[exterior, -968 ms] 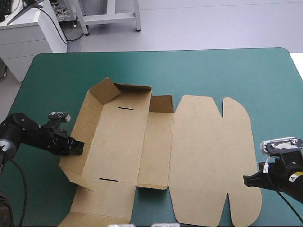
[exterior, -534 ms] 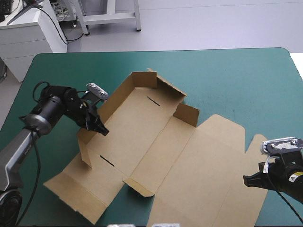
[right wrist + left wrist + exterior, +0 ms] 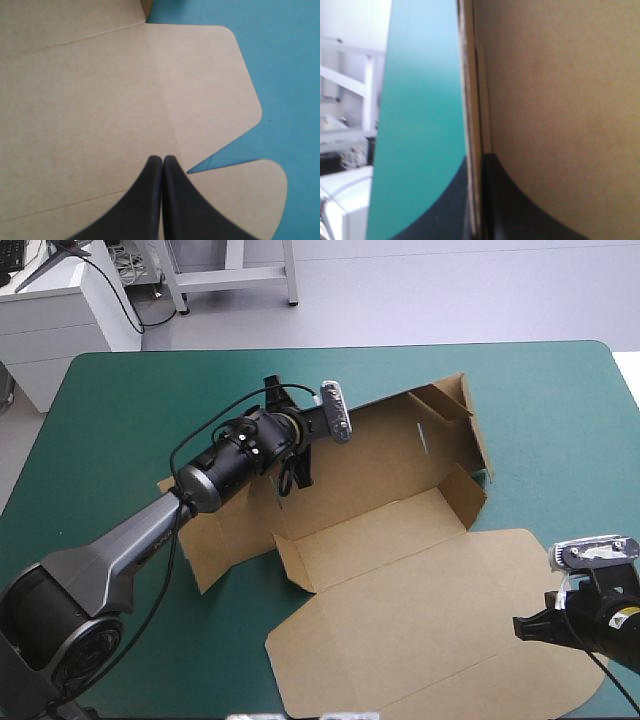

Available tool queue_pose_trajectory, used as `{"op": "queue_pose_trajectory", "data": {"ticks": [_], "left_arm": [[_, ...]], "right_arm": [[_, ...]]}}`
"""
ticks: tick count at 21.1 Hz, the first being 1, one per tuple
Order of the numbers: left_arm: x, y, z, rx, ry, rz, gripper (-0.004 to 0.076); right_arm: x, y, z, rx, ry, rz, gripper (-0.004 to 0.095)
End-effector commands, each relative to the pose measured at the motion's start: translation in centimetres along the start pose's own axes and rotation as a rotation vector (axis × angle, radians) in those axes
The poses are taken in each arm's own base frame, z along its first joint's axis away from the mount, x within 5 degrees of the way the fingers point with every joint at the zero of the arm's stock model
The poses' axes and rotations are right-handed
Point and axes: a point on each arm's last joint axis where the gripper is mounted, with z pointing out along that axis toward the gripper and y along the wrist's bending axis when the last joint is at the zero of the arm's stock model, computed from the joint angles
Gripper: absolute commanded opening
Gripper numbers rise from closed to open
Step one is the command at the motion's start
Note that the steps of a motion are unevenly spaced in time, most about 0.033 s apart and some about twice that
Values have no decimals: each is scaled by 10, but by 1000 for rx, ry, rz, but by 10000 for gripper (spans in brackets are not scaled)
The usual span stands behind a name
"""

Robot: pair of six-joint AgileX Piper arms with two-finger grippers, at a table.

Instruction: Fold the box

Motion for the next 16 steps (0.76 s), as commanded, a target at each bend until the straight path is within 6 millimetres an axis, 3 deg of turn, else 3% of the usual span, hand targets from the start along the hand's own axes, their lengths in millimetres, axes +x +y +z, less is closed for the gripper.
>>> {"op": "queue_pose_trajectory", "data": {"ticks": [1, 9, 13, 16], "left_arm": [[-34, 11, -32, -178, -193, 115, -8], [-77, -10, -54, -285, -409, 277, -8], [-90, -19, -62, -331, -446, 372, -8], [-94, -26, -56, -320, -444, 393, -8]], "right_arm": [[-8, 0, -5, 1, -54, -1, -19], [-8, 1, -5, -3, -55, 1, -19], [-8, 1, -5, -3, -55, 1, -19], [-9, 0, -5, -2, -59, 1, -19]]}}
